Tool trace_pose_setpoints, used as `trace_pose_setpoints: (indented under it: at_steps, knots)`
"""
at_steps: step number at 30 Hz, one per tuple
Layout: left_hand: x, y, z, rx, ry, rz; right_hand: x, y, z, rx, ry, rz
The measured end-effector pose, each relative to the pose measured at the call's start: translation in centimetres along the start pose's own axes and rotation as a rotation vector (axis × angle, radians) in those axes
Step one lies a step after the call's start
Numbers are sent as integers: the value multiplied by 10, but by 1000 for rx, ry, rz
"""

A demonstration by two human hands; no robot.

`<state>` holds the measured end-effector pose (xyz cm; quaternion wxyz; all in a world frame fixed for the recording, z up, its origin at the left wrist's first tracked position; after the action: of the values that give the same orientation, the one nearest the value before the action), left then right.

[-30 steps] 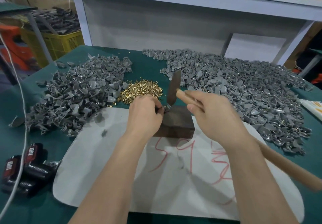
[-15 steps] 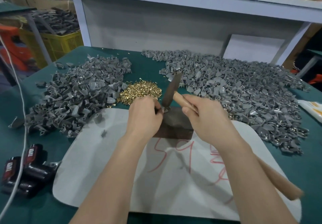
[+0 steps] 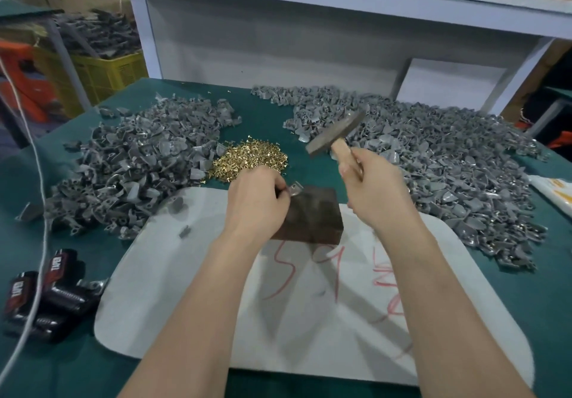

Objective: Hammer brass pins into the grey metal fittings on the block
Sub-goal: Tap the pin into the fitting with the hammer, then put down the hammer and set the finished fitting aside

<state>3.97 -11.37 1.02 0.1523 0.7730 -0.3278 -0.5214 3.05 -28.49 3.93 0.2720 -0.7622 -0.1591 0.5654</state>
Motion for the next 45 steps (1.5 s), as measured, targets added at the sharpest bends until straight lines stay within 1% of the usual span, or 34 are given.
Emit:
trace_pose_setpoints:
  at_steps: [2,4,6,8,10,11,12,13,14,15,16,17,18,19,21,22,23,24,25,27,28,29,30,32,35,37,39,42,45]
  knots:
    - [-1,0,0,-10,5,11,17,23,-13,161,-56,3]
    - [-1,0,0,-10,6,14,37,42,-18,262,-123,86]
    - [-2,-1,0,-7,7,7,48,54,-18,303,-156,190]
    - [-1,-1,-1,-5,8,1,51,57,-17,301,-173,236]
    - [-1,-1,-2,-3,11,10,46,54,-18,271,-154,241]
    - [-1,-1,-2,1,16,20,39,48,-19,238,-106,195]
    - [-1,0,-2,7,25,33,30,36,-19,179,-48,108]
    - [-1,1,-3,16,36,46,24,20,-17,94,-28,10]
    - [-3,1,-4,25,51,60,26,2,-16,0,-66,-84]
    - [-4,3,-4,38,67,78,34,-15,-13,-72,-153,-156]
    - [-6,4,-4,49,88,100,45,-28,-11,-104,-242,-197]
    - [-9,4,-4,50,120,124,52,-33,-12,-99,-285,-222]
    - [-14,1,-4,37,166,150,51,-35,-17,-76,-255,-258]
    - [-21,-3,-3,8,225,186,43,-32,-25,-31,-165,-312]
    - [-39,-18,1,-86,369,306,14,-11,-46,118,119,-379]
    - [-47,-27,4,-146,447,383,6,-1,-53,206,204,-342]
    - [-55,-38,8,-208,525,464,6,5,-59,285,212,-232]
    - [-61,-48,13,-270,608,555,14,2,-61,308,173,-103]
    - [-66,-59,19,-330,696,658,26,-12,-61,261,123,-10]
    - [-70,-78,29,-437,858,863,67,-63,-53,0,-14,43]
    - [-70,-86,33,-479,919,935,93,-91,-44,-135,-118,49]
    - [-69,-93,36,-515,967,984,119,-113,-34,-225,-221,86]
    - [-68,-98,39,-543,1003,1013,142,-129,-26,-273,-293,146]
    - [-69,-105,43,-577,1048,1032,174,-148,-18,-299,-356,271]
    - [-65,-110,47,-621,1070,1050,193,-154,-18,-284,-331,361]
    - [-62,-113,46,-642,1076,1074,195,-155,-19,-285,-287,344]
    - [-61,-115,45,-652,1055,1059,190,-158,-19,-282,-261,264]
    - [-58,-110,35,-612,904,989,165,-157,-30,-216,-295,35]
    - [-45,-101,22,-588,685,912,125,-153,-33,-259,-364,-97]
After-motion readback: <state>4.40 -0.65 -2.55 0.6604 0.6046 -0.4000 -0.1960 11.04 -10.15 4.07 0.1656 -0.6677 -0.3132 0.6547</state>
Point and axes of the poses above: each hand's wrist, its own z-axis away from the middle knuckle, its own x-axis out of the palm, y = z × x, the point moved 10 cm from there along -z, towards the middle knuckle, and after that the axes turned 9 degrees about x, right-handed, at the moved point
